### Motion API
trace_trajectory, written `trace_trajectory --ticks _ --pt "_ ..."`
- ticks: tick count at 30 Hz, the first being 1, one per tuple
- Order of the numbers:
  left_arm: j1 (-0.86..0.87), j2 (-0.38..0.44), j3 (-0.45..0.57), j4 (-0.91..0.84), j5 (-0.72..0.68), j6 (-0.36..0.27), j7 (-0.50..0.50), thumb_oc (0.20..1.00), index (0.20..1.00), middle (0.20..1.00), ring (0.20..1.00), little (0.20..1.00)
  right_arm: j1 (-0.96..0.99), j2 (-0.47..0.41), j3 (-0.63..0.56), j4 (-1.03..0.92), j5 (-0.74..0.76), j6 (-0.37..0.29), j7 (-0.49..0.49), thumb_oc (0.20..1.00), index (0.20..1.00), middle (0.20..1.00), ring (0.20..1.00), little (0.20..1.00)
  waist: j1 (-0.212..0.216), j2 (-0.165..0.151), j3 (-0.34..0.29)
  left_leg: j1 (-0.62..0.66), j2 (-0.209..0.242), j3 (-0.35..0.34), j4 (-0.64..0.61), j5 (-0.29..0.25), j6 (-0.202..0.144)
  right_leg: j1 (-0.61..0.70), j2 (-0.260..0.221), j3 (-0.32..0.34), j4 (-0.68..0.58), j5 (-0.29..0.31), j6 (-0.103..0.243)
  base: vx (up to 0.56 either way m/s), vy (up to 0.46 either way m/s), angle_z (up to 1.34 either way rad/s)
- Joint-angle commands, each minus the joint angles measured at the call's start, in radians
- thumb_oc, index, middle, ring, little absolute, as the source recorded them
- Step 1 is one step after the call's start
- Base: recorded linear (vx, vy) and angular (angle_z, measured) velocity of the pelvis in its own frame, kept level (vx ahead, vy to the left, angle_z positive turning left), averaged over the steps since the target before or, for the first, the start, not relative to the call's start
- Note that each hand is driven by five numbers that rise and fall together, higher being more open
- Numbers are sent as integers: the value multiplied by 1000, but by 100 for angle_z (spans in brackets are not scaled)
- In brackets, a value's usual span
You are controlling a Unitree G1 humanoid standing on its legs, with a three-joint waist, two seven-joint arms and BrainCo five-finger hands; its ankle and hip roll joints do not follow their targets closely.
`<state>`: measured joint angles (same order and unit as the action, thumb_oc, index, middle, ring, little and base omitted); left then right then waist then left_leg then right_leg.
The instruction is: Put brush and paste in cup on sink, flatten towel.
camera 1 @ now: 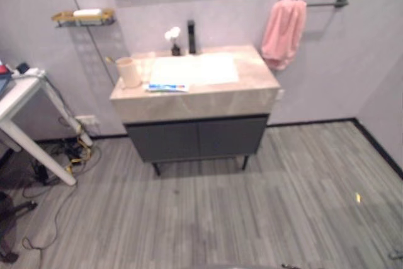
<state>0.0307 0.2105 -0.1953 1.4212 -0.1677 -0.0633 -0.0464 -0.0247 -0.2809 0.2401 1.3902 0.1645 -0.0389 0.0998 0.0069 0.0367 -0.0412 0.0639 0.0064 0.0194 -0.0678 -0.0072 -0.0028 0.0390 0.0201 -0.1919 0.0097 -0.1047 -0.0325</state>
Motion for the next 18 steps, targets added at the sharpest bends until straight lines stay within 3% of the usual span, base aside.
trace_trajectory --ticks 1,6,18 --pt "-24 -1 -9 50 32 -17 -8 1000 1000 1000 1000 1000 -49 7 53 37 -9 -15 -5 1000 1000 1000 1000 1000 0 -69 1 38 -65 16 -19 -54 19 54 -32 -45 -97 35 92 0 0 0" --pt "-18 -7 -23 36 31 -24 -10 1000 1000 1000 1000 1000 -59 -6 74 -26 -32 -40 -26 1000 1000 1000 1000 1000 -3 -65 10 36 -64 20 -19 -54 20 51 -31 -36 -97 36 92 0 0 0" --pt "-27 -4 -4 39 -7 -26 -4 1000 1000 1000 1000 1000 -73 21 121 10 -85 -23 -27 1000 1000 1000 1000 1000 1 -65 8 38 -64 15 -19 -52 19 54 -30 -40 -97 33 90 -1 -3 0"
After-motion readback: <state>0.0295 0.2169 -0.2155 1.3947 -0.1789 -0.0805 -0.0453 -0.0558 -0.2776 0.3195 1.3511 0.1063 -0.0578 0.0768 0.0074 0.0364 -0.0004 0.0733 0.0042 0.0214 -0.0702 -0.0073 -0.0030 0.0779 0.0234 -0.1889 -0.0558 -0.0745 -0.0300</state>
